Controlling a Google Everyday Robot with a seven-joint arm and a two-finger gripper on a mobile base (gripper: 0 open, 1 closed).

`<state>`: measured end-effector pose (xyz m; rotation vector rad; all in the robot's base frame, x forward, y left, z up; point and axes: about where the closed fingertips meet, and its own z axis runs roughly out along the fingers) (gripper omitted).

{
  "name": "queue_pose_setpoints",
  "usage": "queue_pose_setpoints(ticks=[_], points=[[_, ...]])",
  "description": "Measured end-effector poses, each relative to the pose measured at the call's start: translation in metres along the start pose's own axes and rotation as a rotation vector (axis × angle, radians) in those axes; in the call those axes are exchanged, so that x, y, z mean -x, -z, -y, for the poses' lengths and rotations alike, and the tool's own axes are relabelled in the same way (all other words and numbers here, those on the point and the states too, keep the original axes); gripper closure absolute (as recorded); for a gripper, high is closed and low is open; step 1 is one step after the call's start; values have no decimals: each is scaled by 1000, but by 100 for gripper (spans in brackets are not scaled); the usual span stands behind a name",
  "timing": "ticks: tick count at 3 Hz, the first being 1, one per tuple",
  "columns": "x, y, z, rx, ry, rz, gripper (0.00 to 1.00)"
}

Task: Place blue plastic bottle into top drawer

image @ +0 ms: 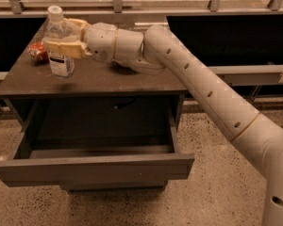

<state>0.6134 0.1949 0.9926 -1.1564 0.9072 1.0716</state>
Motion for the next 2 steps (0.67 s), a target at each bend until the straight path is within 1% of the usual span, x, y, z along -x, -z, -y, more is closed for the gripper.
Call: queue_pose_setpoints(ticks=[1,2], points=[[0,-1,-40,54,0,-52,100],[-13,6,-81,119,-16,-122,100]])
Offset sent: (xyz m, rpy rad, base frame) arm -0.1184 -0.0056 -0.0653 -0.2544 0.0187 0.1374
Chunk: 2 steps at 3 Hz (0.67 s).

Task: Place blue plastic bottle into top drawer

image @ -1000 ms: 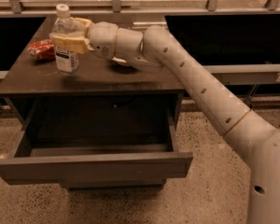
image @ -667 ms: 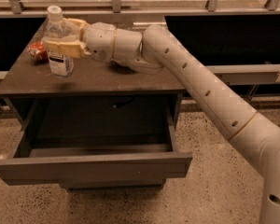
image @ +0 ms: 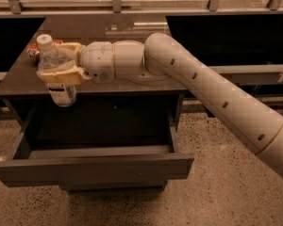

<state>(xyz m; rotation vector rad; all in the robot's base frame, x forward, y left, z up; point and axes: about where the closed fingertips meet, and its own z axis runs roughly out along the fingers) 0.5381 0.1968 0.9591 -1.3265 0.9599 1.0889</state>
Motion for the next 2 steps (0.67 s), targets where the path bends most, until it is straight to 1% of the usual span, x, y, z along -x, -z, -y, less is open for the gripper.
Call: queue_pose_setpoints(ticks=[1,2], points=[[-4,-2,-8,14,-5,-10,100],[-2,-4,-7,24,-9,-19,100]])
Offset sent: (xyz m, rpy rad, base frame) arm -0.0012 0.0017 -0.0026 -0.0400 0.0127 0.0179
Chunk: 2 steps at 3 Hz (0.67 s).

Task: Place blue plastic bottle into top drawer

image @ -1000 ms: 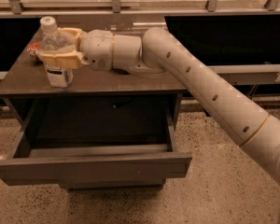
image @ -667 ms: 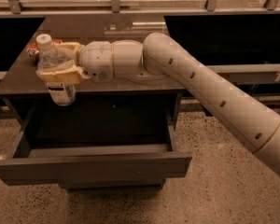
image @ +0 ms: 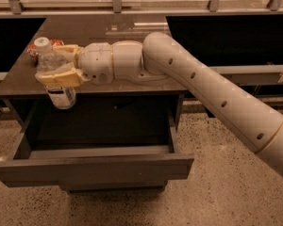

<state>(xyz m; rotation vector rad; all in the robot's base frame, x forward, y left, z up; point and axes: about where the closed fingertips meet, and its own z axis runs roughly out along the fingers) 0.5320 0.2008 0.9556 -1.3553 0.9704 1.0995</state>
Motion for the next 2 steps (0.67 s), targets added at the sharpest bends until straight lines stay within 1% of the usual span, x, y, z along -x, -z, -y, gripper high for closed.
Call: queue_pose_setpoints(ticks=[1,2], points=[[-30,8,-8,-42,-50,42,100],[-83,19,-47,-85,-128,62,100]])
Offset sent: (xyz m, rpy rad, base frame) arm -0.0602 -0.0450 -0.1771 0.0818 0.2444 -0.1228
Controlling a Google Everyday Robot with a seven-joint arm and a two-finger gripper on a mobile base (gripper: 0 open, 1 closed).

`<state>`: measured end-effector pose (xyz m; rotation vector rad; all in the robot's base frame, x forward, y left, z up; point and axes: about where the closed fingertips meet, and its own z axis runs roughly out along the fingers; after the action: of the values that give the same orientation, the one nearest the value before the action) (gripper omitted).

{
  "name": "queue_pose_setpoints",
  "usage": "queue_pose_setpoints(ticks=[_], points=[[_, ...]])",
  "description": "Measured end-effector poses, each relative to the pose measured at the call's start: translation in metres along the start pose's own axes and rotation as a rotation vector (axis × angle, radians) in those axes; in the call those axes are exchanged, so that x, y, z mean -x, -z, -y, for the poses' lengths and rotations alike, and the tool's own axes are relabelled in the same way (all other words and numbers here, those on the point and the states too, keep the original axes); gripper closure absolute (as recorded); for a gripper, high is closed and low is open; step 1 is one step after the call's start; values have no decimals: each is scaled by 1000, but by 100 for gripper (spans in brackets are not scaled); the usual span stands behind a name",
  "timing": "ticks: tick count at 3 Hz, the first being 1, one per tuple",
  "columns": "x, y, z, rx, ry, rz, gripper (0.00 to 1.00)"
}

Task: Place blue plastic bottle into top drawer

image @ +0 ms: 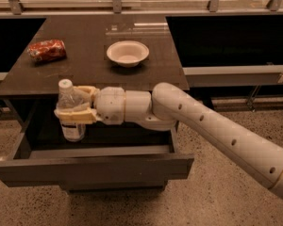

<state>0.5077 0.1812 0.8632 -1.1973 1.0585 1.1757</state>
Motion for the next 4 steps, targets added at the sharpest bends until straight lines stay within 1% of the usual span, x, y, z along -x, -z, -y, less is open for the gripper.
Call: queue_pose_setpoints(ticks=[1,2,3,4], points=[[-26,24,-25,-77,-3,-7,100],[-29,27,-29,-80,-5,-15,100],[-41,30,-25,-89,-31,-38,100],[-56,41,-15,-121,-49,-63,100]])
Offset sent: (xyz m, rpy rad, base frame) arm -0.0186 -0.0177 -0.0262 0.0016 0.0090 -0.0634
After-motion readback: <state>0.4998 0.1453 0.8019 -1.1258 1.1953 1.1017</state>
